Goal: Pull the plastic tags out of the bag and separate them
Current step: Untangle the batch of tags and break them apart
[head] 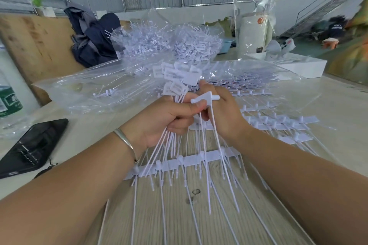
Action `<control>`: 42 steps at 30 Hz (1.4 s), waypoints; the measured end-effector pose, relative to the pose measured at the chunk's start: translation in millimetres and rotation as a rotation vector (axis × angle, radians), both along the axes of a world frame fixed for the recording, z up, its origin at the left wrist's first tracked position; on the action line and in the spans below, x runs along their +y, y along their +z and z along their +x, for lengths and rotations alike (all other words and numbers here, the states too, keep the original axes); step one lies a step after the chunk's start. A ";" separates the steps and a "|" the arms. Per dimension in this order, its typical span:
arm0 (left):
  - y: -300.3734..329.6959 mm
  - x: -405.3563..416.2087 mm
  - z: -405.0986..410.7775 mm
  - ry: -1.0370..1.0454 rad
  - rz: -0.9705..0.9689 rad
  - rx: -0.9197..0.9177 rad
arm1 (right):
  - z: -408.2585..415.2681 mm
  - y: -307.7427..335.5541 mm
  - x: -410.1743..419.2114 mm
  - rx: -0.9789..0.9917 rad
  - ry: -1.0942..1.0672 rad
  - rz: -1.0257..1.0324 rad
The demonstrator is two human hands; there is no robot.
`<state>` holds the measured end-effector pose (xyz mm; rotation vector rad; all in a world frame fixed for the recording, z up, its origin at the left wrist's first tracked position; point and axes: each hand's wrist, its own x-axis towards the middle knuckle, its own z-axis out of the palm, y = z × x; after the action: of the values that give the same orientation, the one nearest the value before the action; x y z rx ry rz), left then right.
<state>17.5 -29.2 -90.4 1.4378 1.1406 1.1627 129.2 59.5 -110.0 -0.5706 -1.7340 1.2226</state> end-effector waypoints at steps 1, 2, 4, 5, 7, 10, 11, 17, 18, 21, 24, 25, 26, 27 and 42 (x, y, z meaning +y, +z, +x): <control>0.4 0.3 0.2 0.032 0.004 0.031 | 0.4 -0.2 0.9 -0.022 -0.018 0.022; 0.4 0.8 0.5 0.061 0.006 0.058 | 2.6 0.0 2.4 -0.045 -0.029 0.039; -0.9 1.8 2.3 0.108 0.011 0.084 | 7.2 0.2 5.8 -0.062 -0.035 0.050; -1.1 1.6 3.7 0.128 0.014 0.087 | 8.5 0.6 6.2 -0.042 -0.016 0.014; 0.1 0.9 4.9 0.164 0.028 0.102 | 9.6 3.6 5.1 0.004 0.040 -0.107; 4.4 -1.8 2.9 0.245 0.047 0.143 | 11.3 8.4 5.9 -0.059 0.039 -0.196; 5.3 -2.0 1.9 0.290 0.046 0.142 | 12.5 9.8 6.7 -0.094 0.010 -0.197; 3.9 0.1 2.0 0.484 0.080 0.115 | 18.0 11.4 17.6 -0.093 -0.110 -0.175; 4.2 -0.3 3.3 0.469 0.096 0.122 | 17.8 11.9 17.9 -0.047 -0.079 -0.231; 3.4 -0.3 4.9 0.469 0.114 0.114 | 19.1 13.8 18.0 0.059 0.129 -0.508; 2.1 0.2 4.0 0.499 0.108 0.141 | 22.0 14.1 19.8 -0.013 0.366 -0.631; 1.7 0.4 3.6 0.502 0.108 0.147 | 23.2 14.4 19.7 -0.022 0.409 -0.654; 1.4 0.4 3.2 0.500 0.109 0.146 | 24.0 14.9 19.2 -0.029 0.438 -0.663; 1.1 0.6 3.0 0.494 0.110 0.141 | 24.1 15.3 18.7 -0.038 0.457 -0.660; 2.0 8.1 -5.2 0.605 0.079 0.045 | 33.2 27.2 27.2 -0.158 0.536 -0.589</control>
<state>12.3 -21.1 -88.4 1.2092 1.6421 1.6044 162.3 86.7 -82.9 -0.5625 -1.7034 2.1535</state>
